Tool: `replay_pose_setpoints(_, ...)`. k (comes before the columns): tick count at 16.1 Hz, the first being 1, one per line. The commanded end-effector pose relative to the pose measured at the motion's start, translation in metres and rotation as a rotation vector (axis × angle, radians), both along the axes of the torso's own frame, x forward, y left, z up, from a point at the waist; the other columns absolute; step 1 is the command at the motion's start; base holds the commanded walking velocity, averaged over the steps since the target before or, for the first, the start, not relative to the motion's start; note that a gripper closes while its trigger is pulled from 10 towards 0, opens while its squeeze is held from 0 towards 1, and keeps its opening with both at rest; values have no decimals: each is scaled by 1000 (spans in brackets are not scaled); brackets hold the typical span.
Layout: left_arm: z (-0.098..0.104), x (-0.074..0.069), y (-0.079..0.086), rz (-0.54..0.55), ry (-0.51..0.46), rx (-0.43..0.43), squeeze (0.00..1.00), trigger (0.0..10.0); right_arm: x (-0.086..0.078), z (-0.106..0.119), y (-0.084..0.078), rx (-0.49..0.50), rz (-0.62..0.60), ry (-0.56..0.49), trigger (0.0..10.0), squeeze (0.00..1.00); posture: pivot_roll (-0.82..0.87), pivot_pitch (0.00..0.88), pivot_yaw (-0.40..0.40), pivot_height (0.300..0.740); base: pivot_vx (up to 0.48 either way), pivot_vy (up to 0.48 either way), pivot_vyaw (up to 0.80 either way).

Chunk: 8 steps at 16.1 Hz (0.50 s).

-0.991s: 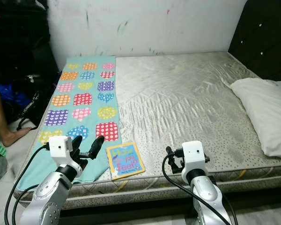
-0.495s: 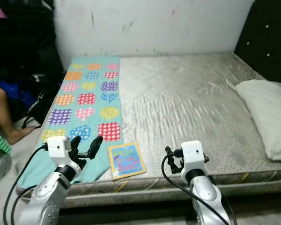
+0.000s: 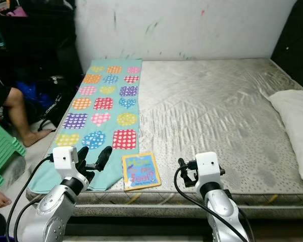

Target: Clean up the room

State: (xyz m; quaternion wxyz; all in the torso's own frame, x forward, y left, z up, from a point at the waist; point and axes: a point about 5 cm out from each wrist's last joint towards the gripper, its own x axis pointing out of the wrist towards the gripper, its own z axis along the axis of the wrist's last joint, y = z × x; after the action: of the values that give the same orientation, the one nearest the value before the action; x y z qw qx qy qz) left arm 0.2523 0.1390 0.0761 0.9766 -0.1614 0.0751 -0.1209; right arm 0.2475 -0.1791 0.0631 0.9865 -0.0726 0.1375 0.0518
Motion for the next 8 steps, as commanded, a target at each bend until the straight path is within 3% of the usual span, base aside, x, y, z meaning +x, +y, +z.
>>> replay_pose_setpoints(1, 0, 0, 2, 11, 6, 6, 0, 10000, 1, 3, 0, 1, 3, -11, 10000, 0, -102, 0, 13, 740, 0, 0, 0)
replay_pose_setpoints(8, -1, 1, 1, 9, 6, 8, 0, 10000, 2, 3, -1, -1, 2, -13, 10000, 0, -104, 0, 12, 740, 0, 360, 0)
